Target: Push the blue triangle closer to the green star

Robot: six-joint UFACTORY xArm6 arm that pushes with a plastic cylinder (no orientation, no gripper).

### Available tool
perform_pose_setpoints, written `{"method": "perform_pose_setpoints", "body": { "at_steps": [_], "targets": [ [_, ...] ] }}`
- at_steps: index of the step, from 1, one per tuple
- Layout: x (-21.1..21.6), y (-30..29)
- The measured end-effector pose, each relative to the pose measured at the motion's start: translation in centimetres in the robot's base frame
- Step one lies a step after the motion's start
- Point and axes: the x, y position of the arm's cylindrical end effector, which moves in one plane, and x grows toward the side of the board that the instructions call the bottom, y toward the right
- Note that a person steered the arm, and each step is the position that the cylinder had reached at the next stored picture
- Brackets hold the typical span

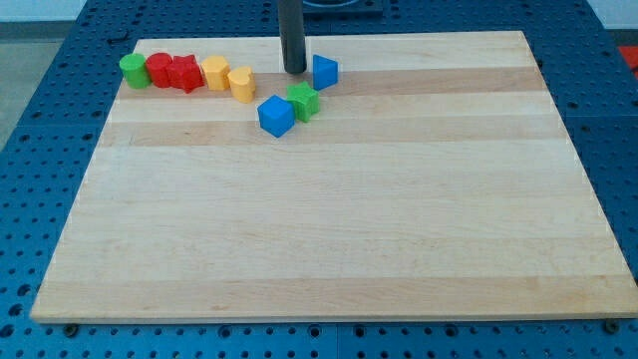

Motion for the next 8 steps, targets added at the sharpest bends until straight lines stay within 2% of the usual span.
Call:
{"method": "perform_pose_setpoints", "body": {
  "at_steps": [2,5,8],
  "targets": [
    [-0.4,5.4],
    [1.8,4.8],
    [4.1,0.8]
  ]
}}
